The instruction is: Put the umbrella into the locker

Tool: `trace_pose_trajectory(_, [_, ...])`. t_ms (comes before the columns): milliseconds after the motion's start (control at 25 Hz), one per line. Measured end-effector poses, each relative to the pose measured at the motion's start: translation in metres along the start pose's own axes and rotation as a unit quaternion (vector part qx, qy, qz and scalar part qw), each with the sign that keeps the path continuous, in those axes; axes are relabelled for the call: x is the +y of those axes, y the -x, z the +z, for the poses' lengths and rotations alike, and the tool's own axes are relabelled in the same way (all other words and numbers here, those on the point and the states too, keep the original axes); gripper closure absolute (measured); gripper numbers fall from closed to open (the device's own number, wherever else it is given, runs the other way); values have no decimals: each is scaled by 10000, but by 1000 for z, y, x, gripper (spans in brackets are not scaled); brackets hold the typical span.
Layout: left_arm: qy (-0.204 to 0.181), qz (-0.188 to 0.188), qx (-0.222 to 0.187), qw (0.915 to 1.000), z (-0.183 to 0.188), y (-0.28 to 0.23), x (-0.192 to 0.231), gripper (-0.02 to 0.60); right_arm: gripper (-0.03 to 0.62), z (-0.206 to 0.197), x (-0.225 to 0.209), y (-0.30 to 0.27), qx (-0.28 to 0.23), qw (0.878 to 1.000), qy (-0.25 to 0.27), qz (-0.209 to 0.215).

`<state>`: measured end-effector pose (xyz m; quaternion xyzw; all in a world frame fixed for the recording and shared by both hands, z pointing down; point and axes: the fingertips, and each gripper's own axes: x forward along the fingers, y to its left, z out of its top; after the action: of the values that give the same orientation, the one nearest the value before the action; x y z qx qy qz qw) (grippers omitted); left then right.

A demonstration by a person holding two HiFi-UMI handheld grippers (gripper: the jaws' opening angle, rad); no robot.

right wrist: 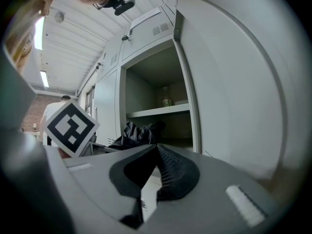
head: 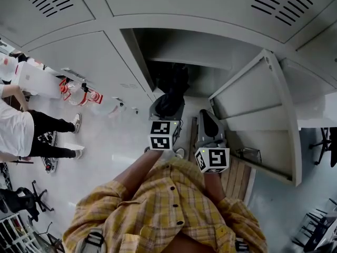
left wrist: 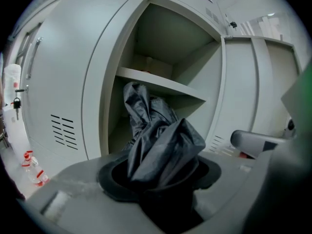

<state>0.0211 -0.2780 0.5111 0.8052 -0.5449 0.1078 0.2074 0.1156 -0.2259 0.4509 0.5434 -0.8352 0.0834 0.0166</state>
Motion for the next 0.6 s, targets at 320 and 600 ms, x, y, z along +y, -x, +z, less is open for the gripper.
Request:
trace_pose_trajectory(320, [-177,21,-47,9998,14,-24,3,324,595,-4,-5,-8,60,10000,-49,-12])
trace_pose_trajectory(600, [-380,54,-54,9992,20,-41,7,324,595,-6,-8,-13,87,9999,-65,-36])
